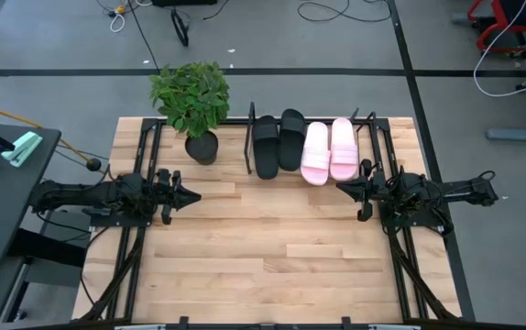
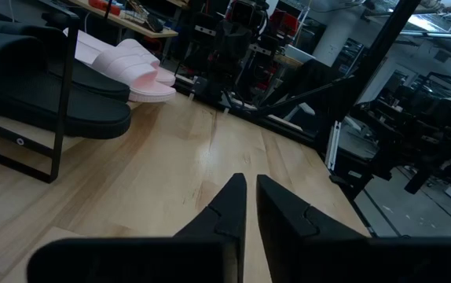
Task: Pick and place slides into the shelf
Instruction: Return to Home Position
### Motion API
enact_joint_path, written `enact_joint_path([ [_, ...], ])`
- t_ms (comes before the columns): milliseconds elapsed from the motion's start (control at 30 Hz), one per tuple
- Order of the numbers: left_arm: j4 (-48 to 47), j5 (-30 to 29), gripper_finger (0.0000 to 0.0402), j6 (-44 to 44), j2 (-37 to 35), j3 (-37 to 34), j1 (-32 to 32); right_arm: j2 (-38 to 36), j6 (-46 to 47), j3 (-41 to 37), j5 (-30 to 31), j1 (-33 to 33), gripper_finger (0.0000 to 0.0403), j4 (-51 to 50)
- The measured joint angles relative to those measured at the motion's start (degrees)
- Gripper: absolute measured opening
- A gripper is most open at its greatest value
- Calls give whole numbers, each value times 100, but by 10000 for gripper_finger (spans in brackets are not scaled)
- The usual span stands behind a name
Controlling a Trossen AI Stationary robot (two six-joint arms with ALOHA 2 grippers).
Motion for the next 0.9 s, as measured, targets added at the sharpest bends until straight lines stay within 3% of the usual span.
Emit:
enact_joint_path([
  [333,-1,0,23,-2,0,1,-1,0,-2,0,-1,2,14,0],
  [900,-2,1,38,-2,-1,1,-2,0,0,0,0,2,14,-1],
])
